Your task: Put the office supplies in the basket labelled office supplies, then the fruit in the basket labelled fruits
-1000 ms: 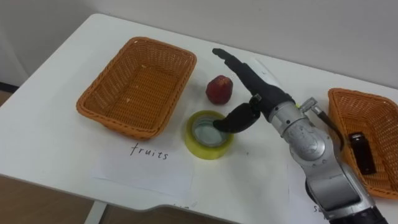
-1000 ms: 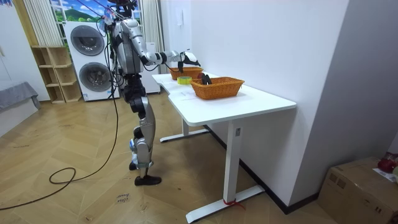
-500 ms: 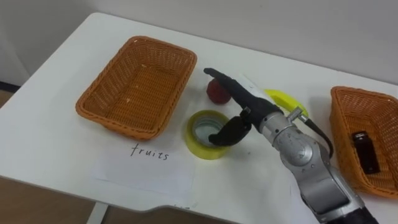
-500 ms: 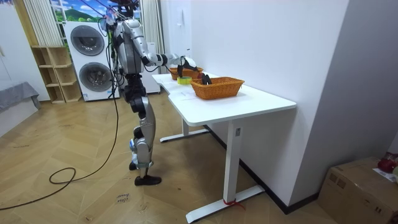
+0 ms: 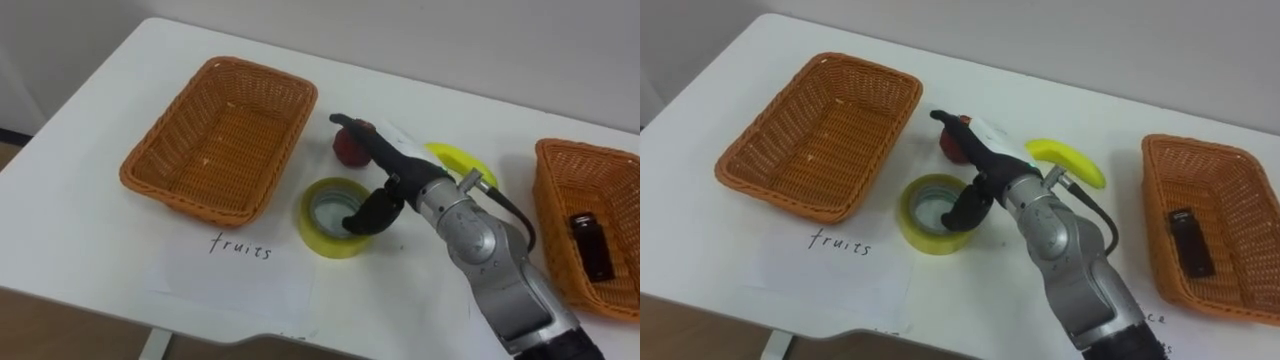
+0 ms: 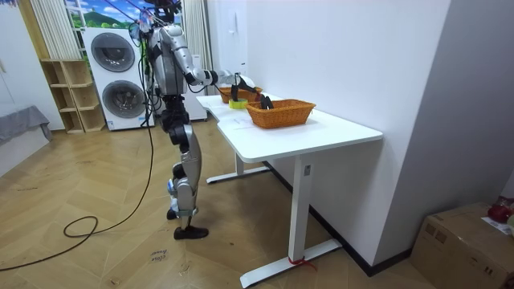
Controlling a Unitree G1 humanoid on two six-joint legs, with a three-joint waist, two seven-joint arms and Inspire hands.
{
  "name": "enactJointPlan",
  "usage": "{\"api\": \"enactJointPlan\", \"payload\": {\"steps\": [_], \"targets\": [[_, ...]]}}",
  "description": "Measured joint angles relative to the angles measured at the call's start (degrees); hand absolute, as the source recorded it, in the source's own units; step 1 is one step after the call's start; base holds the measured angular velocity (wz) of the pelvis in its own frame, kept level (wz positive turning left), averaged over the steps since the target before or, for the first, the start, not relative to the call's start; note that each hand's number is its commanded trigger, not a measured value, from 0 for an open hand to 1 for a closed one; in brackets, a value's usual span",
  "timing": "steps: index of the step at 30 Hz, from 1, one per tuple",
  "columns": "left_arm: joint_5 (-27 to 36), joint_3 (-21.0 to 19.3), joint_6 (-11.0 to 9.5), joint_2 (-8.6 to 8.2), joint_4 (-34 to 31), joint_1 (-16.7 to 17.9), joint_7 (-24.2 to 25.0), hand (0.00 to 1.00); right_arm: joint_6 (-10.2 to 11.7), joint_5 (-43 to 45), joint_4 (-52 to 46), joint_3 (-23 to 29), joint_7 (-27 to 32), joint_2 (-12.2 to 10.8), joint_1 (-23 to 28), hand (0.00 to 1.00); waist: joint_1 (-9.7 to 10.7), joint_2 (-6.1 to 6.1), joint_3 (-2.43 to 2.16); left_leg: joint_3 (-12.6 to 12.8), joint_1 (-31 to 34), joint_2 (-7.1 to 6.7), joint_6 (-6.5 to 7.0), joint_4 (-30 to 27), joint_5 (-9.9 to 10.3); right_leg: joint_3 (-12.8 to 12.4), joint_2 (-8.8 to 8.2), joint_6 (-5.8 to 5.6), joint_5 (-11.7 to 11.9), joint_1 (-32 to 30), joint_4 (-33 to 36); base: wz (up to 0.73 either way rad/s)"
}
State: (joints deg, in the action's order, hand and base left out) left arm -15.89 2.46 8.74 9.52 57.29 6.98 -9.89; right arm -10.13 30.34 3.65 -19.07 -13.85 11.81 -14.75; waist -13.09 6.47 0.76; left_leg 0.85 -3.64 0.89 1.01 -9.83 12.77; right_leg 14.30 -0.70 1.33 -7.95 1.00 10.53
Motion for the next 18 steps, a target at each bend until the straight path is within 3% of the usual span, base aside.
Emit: {"api": "enactJointPlan", "payload": {"steps": [12,18], "targets": [[0.0,0.0,0.1,0.00,-0.4,0.0,0.0,0.00,-1.3,1.5,0.2,0.0,-0.1,-0.7,0.0,0.00,-0.2,-0.12,0.06,0.0,0.0,-0.08,0.03,0.2,-0.1,0.0,-0.04,-0.01,0.0,0.0,0.0,0.00],[0.0,-0.6,0.2,0.00,-0.6,0.0,0.0,0.00,-1.9,2.3,0.2,-0.5,-1.2,-0.8,0.0,0.00,-0.2,0.18,-0.50,0.0,0.0,-0.09,0.03,0.1,-0.1,0.0,-0.06,-0.01,0.0,0.0,0.0,0.00]]}}
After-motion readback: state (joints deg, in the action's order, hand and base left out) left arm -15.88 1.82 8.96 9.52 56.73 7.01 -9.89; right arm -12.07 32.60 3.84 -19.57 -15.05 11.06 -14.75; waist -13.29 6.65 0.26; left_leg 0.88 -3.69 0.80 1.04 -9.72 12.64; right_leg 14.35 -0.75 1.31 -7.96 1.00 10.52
